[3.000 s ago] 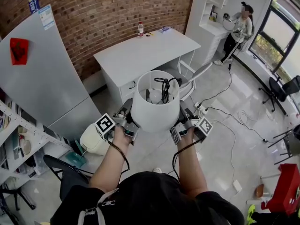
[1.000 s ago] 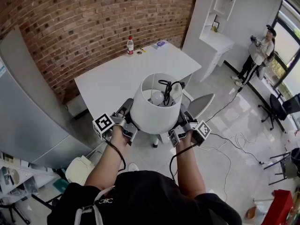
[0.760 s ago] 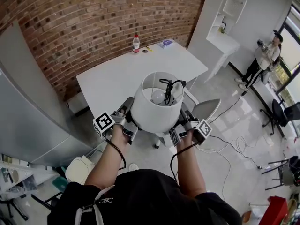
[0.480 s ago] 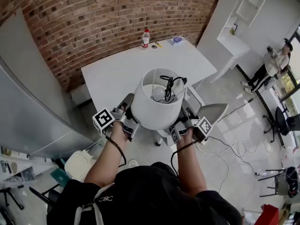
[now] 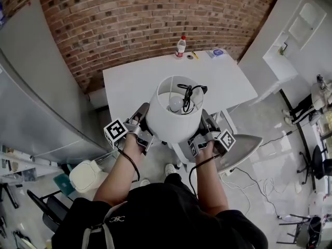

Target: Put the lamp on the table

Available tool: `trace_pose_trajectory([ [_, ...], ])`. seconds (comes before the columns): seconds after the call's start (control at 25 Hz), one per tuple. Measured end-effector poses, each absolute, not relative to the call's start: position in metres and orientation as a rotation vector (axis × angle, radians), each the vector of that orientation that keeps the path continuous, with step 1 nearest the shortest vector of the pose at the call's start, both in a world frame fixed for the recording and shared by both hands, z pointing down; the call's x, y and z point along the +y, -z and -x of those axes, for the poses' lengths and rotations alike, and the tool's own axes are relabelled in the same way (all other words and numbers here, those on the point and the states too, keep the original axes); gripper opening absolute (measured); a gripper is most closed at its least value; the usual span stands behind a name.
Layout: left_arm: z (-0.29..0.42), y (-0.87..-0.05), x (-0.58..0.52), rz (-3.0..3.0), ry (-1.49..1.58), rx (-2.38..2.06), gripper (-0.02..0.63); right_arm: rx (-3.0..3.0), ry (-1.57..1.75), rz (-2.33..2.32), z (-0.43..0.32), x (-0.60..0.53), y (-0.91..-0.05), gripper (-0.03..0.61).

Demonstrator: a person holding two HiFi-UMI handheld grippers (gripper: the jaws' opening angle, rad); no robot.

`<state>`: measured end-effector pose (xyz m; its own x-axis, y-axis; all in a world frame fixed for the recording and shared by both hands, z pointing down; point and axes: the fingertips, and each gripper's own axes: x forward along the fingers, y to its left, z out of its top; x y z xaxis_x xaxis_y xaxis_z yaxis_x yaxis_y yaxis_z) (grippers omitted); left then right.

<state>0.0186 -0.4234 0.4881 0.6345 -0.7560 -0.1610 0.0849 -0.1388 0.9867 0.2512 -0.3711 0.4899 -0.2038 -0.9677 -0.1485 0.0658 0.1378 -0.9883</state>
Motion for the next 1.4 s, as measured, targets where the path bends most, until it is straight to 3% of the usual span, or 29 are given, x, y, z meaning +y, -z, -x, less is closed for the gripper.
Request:
trace_pose_trajectory([
  [0.68,-0.105,-0.541,-0.552,-1.499,0.857,-0.691,0.124,1.504,1.380,0.897,-0.342,-0.537,-0.539,0.101],
  [1.4,-0.104,-0.583,-0.569,-1.484,0.866,-0.754,0.126,1.499,1.451,0.852,-0.342,-0.565,-0.589,0.101],
])
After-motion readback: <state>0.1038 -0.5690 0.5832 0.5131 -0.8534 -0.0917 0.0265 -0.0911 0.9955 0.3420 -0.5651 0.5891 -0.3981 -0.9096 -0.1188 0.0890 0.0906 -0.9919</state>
